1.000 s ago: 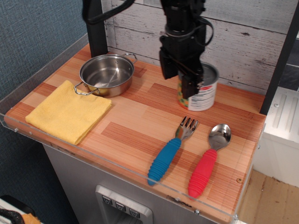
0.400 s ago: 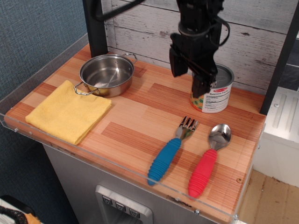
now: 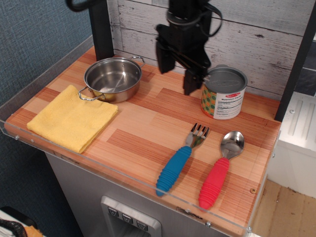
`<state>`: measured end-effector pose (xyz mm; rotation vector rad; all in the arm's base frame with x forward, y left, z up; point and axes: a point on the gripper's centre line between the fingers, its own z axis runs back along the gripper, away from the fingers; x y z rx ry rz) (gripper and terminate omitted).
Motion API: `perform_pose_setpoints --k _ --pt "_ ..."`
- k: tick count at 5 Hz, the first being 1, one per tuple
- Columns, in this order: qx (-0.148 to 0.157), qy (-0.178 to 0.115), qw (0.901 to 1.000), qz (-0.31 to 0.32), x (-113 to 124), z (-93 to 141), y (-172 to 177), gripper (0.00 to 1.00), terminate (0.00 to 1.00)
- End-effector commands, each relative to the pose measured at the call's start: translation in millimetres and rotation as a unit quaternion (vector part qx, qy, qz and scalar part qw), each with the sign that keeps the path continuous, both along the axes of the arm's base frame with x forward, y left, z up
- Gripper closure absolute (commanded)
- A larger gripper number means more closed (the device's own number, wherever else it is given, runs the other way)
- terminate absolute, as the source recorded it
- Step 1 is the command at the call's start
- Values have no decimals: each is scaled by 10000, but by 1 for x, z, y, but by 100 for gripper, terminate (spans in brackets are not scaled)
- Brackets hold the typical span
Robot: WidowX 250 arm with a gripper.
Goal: Move the can to above the blue fork
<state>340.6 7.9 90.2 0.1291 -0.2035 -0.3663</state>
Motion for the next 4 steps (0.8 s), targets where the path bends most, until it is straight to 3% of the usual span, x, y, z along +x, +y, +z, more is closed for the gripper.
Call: perform_pose_setpoints --k 1,2,3,4 --pt "225 -209 9933 1110 -17 34 42 0 0" --pt "209 -200 9878 1532 -19 39 63 0 0" --pt "261 -57 9750 2204 -34 43 85 0 0" --pt "72 23 9661 2581 -56 43 100 0 0"
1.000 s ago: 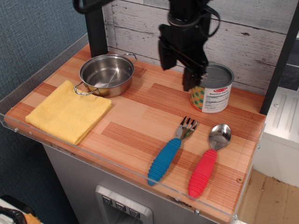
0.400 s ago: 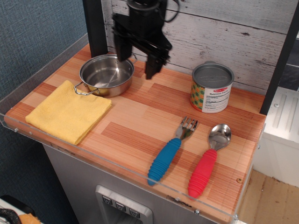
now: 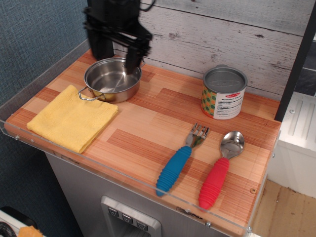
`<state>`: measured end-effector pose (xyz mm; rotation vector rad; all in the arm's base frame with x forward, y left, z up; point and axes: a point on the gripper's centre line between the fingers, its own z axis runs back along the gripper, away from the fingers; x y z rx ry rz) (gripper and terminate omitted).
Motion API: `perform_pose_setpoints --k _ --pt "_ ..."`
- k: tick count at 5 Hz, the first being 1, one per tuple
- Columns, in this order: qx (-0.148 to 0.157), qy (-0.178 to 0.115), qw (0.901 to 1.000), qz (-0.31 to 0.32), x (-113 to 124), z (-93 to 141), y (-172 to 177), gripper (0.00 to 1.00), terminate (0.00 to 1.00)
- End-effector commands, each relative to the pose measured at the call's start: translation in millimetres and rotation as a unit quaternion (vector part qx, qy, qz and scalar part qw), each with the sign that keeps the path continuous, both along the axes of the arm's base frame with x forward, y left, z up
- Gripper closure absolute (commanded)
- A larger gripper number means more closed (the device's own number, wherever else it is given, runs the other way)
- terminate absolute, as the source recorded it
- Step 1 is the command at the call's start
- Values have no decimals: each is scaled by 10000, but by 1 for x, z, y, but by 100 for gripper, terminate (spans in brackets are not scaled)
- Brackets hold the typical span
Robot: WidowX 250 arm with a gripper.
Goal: Move the can to above the blue fork
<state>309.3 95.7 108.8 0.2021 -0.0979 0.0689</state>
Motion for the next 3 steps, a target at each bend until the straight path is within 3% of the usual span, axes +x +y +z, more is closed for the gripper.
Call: perform_pose_setpoints --k 1,2,3 --pt "-82 -444 9953 854 -44 28 23 0 0" --pt "-84 -562 9885 1399 -57 36 35 0 0" --pt "-84 -562 9885 1399 -57 36 35 0 100"
